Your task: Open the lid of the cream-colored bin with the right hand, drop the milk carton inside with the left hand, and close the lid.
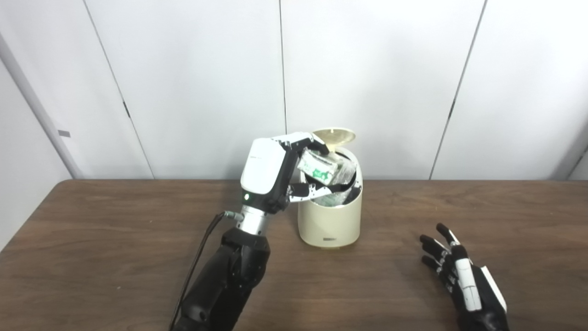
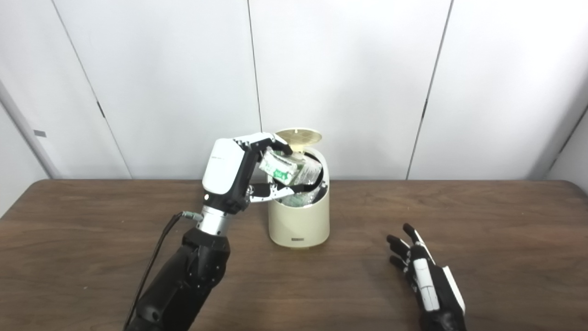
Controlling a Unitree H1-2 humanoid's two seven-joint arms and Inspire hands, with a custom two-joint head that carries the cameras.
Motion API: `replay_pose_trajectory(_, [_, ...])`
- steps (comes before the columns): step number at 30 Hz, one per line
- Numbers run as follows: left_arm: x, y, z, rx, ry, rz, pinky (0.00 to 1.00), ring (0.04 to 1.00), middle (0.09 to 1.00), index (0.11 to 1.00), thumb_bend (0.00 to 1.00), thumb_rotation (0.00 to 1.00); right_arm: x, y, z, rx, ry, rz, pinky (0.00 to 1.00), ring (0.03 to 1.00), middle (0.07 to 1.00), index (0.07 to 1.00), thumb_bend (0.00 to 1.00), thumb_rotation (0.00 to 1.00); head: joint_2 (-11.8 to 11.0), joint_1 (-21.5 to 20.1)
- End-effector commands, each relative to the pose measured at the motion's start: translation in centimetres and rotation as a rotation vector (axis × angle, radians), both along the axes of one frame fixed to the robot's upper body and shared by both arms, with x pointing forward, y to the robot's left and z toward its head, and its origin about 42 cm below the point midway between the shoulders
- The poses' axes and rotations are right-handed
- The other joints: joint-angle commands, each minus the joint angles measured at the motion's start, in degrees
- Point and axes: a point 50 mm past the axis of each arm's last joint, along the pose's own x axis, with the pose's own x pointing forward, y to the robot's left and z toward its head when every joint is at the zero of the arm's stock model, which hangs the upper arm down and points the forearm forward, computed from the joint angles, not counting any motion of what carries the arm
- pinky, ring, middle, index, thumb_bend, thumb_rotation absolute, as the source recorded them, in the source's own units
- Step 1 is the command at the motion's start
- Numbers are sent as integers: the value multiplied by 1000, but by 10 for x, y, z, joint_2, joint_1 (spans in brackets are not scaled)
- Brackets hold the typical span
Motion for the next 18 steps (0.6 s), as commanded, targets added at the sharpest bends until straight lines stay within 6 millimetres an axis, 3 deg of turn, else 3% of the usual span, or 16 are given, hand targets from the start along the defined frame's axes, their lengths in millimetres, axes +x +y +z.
replay_pose_trajectory(1, [9, -3, 36, -5, -124, -3, 365, 400, 501, 492, 476, 0, 4, 5, 9, 3, -34, 27, 865, 895, 846, 950, 610, 944, 0, 1])
replay_pose_trajectory(18, [10, -5, 42, 47, -122, 51, 426, 432, 493, 482, 479, 0, 5, 4, 8, 10, -35, 27, 878, 898, 844, 954, 618, 932, 0, 2])
